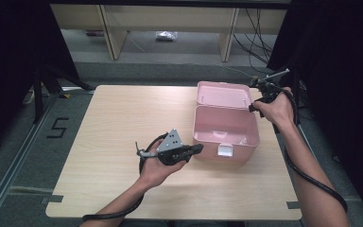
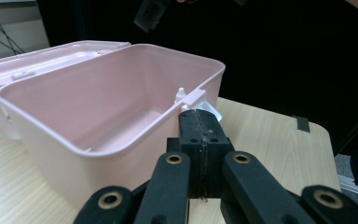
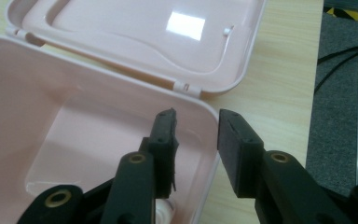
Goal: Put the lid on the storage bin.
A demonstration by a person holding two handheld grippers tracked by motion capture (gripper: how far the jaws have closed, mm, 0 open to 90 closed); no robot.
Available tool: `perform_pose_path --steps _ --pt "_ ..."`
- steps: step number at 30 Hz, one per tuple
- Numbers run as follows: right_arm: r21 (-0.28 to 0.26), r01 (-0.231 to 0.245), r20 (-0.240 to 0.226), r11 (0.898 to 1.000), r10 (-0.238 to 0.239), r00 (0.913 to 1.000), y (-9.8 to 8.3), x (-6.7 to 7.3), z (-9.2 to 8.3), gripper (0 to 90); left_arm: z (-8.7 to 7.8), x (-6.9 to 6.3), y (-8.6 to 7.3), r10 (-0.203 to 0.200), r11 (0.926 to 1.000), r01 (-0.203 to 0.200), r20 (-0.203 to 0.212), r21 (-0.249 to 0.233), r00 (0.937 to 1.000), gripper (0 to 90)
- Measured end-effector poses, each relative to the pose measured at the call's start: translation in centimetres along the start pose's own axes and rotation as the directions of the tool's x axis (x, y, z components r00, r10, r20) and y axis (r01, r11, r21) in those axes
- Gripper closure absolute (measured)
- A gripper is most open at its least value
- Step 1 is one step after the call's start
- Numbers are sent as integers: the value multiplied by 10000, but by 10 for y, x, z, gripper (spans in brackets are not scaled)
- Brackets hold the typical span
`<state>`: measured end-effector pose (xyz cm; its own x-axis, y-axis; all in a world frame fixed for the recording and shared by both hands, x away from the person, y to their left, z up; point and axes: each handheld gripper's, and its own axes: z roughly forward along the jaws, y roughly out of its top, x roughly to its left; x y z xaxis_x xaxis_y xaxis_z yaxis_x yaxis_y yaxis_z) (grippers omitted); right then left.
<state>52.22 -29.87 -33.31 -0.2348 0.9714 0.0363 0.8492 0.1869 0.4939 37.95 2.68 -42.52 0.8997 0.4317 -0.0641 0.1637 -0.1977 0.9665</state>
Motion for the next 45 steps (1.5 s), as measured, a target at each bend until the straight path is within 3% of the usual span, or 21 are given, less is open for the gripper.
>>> perform_pose_path --steps 3,5,8,11,15,16,19,20,21,25,27,29,30,33,35,36,38,39,40,43,45 --pt "-65 -237 52 9997 238 9997 4 -3 1 687 7 -3 1 133 9999 -134 94 51 9999 897" --pt "26 -759 -5 9971 759 9971 6 -2 1 690 12 -4 1 215 9997 -217 134 108 9997 897" --pt "-113 -419 91 9991 421 9991 9 -9 5 700 18 -4 1 254 9996 -257 185 141 9995 897" --pt "-83 -838 63 9964 839 9965 13 -11 9 713 25 -4 1 267 9995 -270 257 135 9993 898" --pt "-297 -692 219 9972 698 9973 21 -17 16 740 34 -5 0 276 9993 -284 315 236 9991 898" --pt "-245 -954 226 9951 960 9951 23 -16 18 746 37 -6 -1 306 9992 -315 327 266 9990 898" --pt "-335 -830 340 9960 841 9959 30 -19 23 760 44 -7 -3 349 9989 -360 345 308 9988 897" --pt "-297 -1086 353 9936 1096 9933 33 -18 25 763 47 -7 -3 377 9987 -388 339 333 9987 898" --pt "-391 -858 457 9955 875 9951 36 -21 27 765 49 -8 -4 411 9987 -421 348 297 9985 898" --pt "-433 -956 547 9945 979 9937 45 -25 37 761 58 -9 -5 562 9974 -575 297 436 9980 898" --pt "-303 -1267 526 9915 1282 9904 48 -25 41 762 62 -9 -6 594 9971 -607 289 453 9978 897" --pt "-351 -984 691 9945 1006 9925 52 -30 47 760 65 -10 -7 630 9967 -644 307 496 9975 898" --pt "-291 -1315 653 9909 1332 9889 53 -29 49 760 67 -10 -8 653 9966 -668 301 493 9974 898" --pt "-304 -1071 826 9938 1093 9906 57 -36 57 751 71 -10 -11 708 9959 -720 241 544 9972 898" --pt "-294 -1197 841 9924 1218 9890 58 -38 61 749 74 -10 -12 707 9960 -716 200 536 9973 898" --pt "-252 -1519 796 9881 1535 9849 59 -37 62 749 75 -10 -13 707 9958 -717 197 562 9973 898" --pt "-264 -1296 867 9912 1314 9875 60 -41 65 748 77 -10 -13 682 9965 -690 197 468 9975 898" --pt "-194 -1592 781 9871 1602 9840 60 -40 66 746 78 -11 -13 765 9958 -774 197 485 9969 898" --pt "-226 -1357 880 9905 1371 9866 61 -42 69 745 79 -11 -13 793 9955 -801 182 497 9967 898" --pt "-152 -1587 757 9872 1594 9843 62 -42 73 744 82 -12 -14 797 9960 -804 171 390 9967 898" --pt "-242 -1393 777 9900 1408 9870 63 -43 76 744 82 -12 -14 813 9962 -816 94 316 9966 898"
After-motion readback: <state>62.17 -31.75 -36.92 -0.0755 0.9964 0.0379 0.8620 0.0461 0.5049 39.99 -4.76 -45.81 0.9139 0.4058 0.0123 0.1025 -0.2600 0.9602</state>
